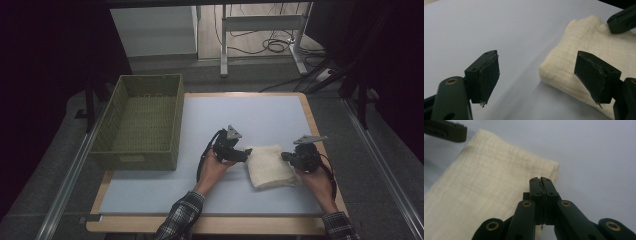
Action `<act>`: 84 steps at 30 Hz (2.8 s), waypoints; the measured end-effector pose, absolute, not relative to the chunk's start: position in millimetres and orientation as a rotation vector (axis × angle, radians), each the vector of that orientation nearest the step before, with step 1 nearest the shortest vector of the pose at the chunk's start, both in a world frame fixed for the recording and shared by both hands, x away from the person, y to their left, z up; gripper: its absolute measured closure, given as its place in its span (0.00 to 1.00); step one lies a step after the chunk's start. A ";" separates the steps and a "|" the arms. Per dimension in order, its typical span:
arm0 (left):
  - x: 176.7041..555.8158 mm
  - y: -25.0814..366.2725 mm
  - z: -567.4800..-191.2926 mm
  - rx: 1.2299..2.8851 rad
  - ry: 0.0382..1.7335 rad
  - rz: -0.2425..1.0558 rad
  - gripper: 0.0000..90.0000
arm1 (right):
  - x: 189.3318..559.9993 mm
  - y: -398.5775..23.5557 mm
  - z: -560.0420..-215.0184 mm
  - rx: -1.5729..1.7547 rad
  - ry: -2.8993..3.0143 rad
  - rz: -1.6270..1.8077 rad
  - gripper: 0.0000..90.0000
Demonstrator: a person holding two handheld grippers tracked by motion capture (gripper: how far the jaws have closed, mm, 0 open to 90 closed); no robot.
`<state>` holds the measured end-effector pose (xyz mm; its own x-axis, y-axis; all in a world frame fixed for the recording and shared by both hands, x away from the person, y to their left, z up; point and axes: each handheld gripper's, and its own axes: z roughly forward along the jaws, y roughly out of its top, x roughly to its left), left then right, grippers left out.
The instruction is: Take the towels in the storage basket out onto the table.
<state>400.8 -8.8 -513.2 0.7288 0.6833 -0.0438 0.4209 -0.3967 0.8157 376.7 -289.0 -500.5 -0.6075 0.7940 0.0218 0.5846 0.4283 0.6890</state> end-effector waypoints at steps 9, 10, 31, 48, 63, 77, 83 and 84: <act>405.5 -3.6 -512.0 2.065 0.851 0.381 0.23 | 358.6 -296.5 -484.2 1.183 2.340 0.996 0.78; 406.4 -3.7 -511.6 2.069 0.853 0.378 0.23 | 352.4 -297.5 -482.0 1.175 2.343 0.994 0.76; 427.9 -15.1 -525.6 2.230 0.876 0.183 0.39 | 321.2 -304.7 -512.7 1.303 2.389 0.923 0.63; 430.3 -21.7 -518.6 2.320 0.829 0.082 0.66 | 320.5 -304.1 -513.9 1.331 2.431 1.004 0.90; 426.4 -8.4 -494.2 2.328 0.790 0.088 0.96 | 318.6 -302.6 -499.3 1.309 2.436 1.113 0.91; 419.3 37.3 -451.3 2.336 0.843 0.212 0.95 | 326.2 -261.0 -468.2 1.171 2.469 1.231 0.91; 416.9 57.2 -437.0 2.330 0.870 0.254 0.95 | 334.8 -242.8 -459.3 1.134 2.481 1.275 0.91; 416.4 60.7 -434.6 2.327 0.878 0.260 0.95 | 335.8 -240.5 -458.4 1.129 2.480 1.277 0.91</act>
